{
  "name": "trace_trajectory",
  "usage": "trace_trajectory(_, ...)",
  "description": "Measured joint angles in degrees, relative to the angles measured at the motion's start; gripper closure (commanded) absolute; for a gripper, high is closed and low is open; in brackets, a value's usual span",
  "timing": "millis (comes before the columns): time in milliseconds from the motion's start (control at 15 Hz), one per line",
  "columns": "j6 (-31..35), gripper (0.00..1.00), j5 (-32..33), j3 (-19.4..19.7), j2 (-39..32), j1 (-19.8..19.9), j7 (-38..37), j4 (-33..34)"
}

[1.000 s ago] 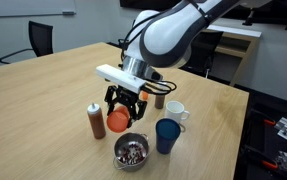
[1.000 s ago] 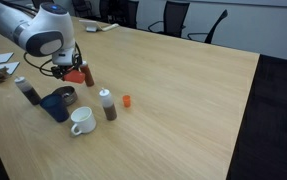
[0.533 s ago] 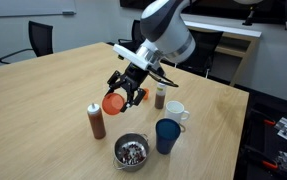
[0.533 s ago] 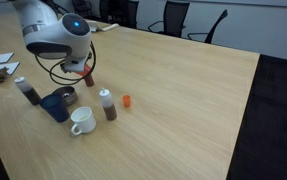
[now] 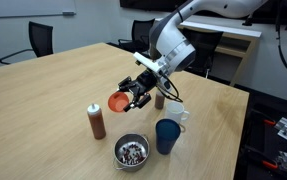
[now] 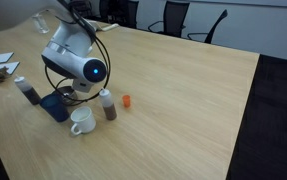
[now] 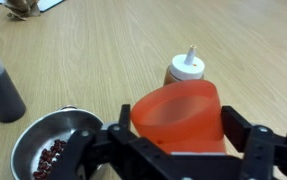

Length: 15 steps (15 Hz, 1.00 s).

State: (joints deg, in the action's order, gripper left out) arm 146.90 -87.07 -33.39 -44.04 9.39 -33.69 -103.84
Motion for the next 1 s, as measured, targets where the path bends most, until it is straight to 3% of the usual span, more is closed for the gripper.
trace_trajectory(200, -8.10, 0.36, -8.23, 6.69, 0.23, -4.07, 3.75, -0.30)
trace_trajectory(467, -13.97, 0.36, -12.59, 12.89, 1.23, -9.48, 4.16, -0.29)
trace_trajectory(1000, -16.18, 0.36, -14.09, 18.97, 1.72, -14.87, 3.89, -0.63)
